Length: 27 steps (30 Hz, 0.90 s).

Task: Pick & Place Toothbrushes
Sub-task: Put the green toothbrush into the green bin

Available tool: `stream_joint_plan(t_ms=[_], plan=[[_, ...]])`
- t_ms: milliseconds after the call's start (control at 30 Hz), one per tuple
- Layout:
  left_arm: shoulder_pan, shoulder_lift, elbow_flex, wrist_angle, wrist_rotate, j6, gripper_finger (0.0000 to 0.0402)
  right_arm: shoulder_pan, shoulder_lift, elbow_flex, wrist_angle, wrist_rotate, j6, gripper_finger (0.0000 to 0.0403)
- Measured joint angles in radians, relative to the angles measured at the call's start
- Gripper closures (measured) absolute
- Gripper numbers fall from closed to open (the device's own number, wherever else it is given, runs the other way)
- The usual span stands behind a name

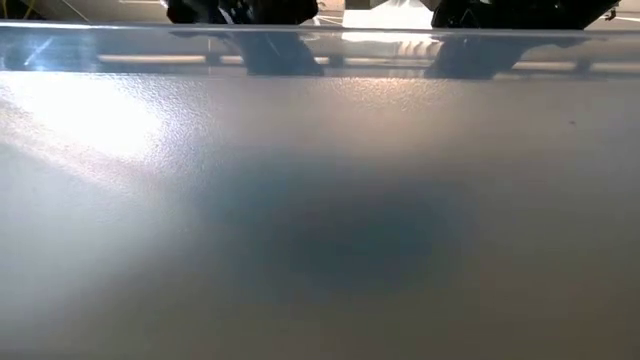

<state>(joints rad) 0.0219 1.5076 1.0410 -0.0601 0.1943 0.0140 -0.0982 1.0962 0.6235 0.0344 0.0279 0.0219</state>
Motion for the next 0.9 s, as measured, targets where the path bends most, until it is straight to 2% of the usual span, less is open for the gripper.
stream_joint_plan(t_ms=[100,167,300,467,733,800,900], plan=[[0.002,-0.003,-0.086,0.156,0.000,-0.038,0.0401,0.000,0.005,-0.002,0.001,-0.005,0.001,0.0363],[0.005,-0.009,-0.122,0.175,0.002,-0.042,0.0401,0.000,0.009,-0.012,0.002,-0.010,0.008,0.0363],[0.018,-0.068,-0.140,0.139,-0.006,0.003,0.0401,0.000,0.009,-0.049,0.051,-0.006,0.008,0.0363],[0.061,-0.182,-0.142,0.053,-0.012,0.154,0.0401,0.000,0.010,-0.113,0.191,-0.006,0.027,0.0363],[0.181,-0.311,-0.141,-0.138,0.002,0.214,0.0401,0.000,0.009,-0.117,0.253,0.000,0.058,0.0363],[0.195,-0.311,-0.143,-0.146,0.005,0.238,0.0401,-0.001,0.009,-0.117,0.264,0.000,0.056,0.0363],[0.210,-0.311,-0.194,-0.014,0.082,0.289,0.0401,-0.001,0.009,-0.116,0.278,0.000,0.060,0.0363]])
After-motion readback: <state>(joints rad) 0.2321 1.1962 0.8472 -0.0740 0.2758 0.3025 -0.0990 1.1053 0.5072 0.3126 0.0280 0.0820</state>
